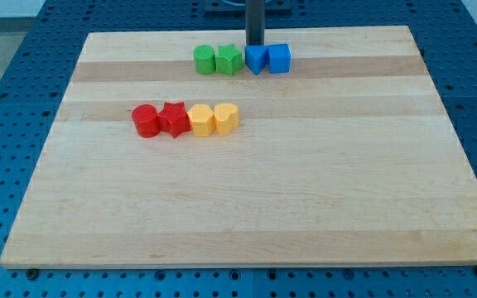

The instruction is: Push the blue cube towards bottom

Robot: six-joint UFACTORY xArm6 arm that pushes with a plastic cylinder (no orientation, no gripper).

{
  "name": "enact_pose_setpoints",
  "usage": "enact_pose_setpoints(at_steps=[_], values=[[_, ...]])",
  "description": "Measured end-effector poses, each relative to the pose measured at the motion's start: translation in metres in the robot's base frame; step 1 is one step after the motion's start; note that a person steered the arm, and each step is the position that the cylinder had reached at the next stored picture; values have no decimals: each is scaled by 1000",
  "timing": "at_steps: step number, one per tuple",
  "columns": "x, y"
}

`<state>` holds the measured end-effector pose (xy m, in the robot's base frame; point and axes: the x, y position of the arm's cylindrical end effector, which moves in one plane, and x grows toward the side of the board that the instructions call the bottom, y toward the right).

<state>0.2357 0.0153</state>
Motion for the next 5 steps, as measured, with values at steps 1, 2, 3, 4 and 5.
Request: enact_pose_setpoints(at_steps=[1, 2, 3, 4, 5], values=[[13, 12], [13, 19], [13, 42], [13, 58], [19, 58]])
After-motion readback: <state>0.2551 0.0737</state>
